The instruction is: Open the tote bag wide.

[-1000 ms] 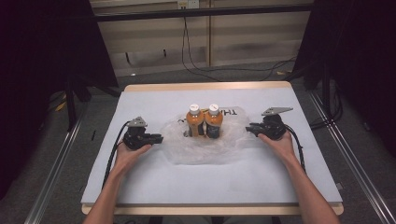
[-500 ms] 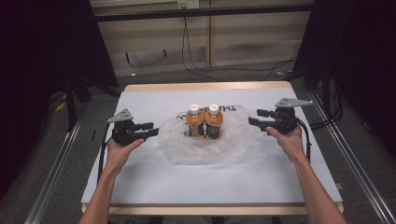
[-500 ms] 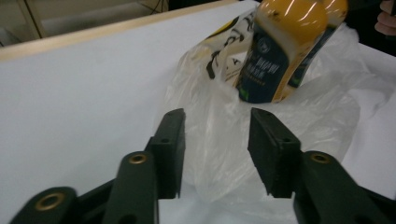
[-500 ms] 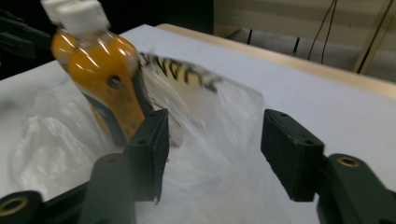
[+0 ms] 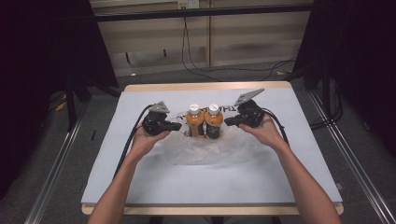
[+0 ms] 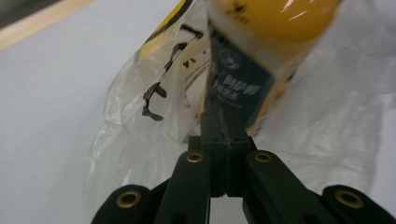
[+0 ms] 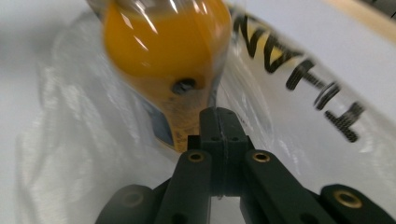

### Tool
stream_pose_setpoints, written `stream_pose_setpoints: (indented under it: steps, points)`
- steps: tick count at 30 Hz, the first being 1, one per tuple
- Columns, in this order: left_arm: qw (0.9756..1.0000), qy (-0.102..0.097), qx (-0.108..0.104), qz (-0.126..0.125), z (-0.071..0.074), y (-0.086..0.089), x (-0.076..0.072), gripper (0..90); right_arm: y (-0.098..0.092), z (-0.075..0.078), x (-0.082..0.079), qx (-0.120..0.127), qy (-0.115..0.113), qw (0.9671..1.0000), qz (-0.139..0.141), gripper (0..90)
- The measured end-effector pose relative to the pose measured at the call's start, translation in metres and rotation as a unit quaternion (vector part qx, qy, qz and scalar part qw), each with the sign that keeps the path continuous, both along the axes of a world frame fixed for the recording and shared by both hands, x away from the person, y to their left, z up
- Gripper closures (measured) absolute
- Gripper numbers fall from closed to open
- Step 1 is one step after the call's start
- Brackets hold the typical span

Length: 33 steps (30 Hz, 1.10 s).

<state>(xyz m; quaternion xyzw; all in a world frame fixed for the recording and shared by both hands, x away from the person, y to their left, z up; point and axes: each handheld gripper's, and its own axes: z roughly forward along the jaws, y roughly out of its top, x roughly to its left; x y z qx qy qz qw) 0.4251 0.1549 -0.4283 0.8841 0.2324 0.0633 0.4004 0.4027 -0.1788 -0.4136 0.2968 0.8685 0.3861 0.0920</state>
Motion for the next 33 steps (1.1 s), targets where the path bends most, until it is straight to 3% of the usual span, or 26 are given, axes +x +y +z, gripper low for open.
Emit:
stream_pose_setpoints:
  steps: [7, 10, 11, 13, 15, 16, 17, 18, 19, 21, 23, 25, 26, 29, 33]
  points:
    - [0.9991, 0.019, 0.033, -0.02, -0.018, -0.021, 0.008, 88.3, 0.013, -0.031, 0.016, -0.073, 0.047, 0.9963, 0.005, 90.0]
    - [0.9977, 0.027, 0.057, -0.025, -0.029, -0.023, 0.01, 88.9, 0.016, -0.038, 0.018, -0.081, 0.06, 0.9949, 0.002, 90.0]
    - [0.998, 0.034, 0.049, -0.019, -0.033, -0.023, 0.009, 88.2, 0.016, -0.041, 0.019, -0.087, 0.064, 0.9941, 0.004, 90.0]
    - [0.9981, 0.031, 0.053, -0.012, -0.036, -0.02, 0.008, 88.2, 0.016, -0.045, 0.019, -0.097, 0.069, 0.993, 0.002, 90.0]
    - [0.9961, 0.023, 0.081, -0.026, -0.04, -0.017, 0.008, 89.5, 0.015, -0.047, 0.019, -0.097, 0.066, 0.9931, 0.006, 90.0]
    - [0.9965, 0.03, 0.075, -0.023, -0.042, -0.018, 0.007, 89.6, 0.015, -0.047, 0.019, -0.096, 0.067, 0.9931, 0.005, 90.0]
    - [0.9958, 0.025, 0.084, -0.029, -0.043, -0.018, 0.006, 90.0, 0.015, -0.047, 0.019, -0.095, 0.068, 0.9931, 0.004, 90.0]
    - [0.9967, 0.028, 0.073, -0.022, -0.045, -0.02, 0.004, 90.0, 0.015, -0.047, 0.02, -0.097, 0.067, 0.9931, 0.006, 90.0]
    - [0.9959, 0.022, 0.083, -0.027, -0.044, -0.02, 0.003, 90.0, 0.015, -0.048, 0.019, -0.099, 0.068, 0.9928, 0.005, 90.0]
    - [0.9943, 0.012, 0.101, -0.032, -0.042, -0.022, 0.001, 90.0, 0.015, -0.051, 0.019, -0.112, 0.068, 0.9913, 0.013, 90.0]
    - [0.9895, 0.002, 0.137, -0.047, -0.038, -0.022, 0.0, 90.0, 0.014, -0.052, 0.018, -0.111, 0.072, 0.9911, 0.01, 90.0]
    - [0.9864, -0.001, 0.157, -0.051, -0.036, -0.02, 0.0, 90.0, 0.011, -0.052, 0.017, -0.114, 0.071, 0.9908, 0.016, 90.0]
    - [0.9826, -0.004, 0.177, -0.057, -0.034, -0.018, 0.001, 90.0, 0.01, -0.052, 0.017, -0.116, 0.07, 0.9906, 0.017, 90.0]
    - [0.9797, 0.0, 0.191, -0.059, -0.032, -0.015, 0.0, 90.0, 0.008, -0.05, 0.013, -0.133, 0.071, 0.9883, 0.022, 90.0]
    - [0.9729, -0.003, 0.222, -0.065, -0.029, -0.004, -0.001, 90.0, 0.001, -0.047, 0.01, -0.166, 0.062, 0.9838, 0.03, 90.0]
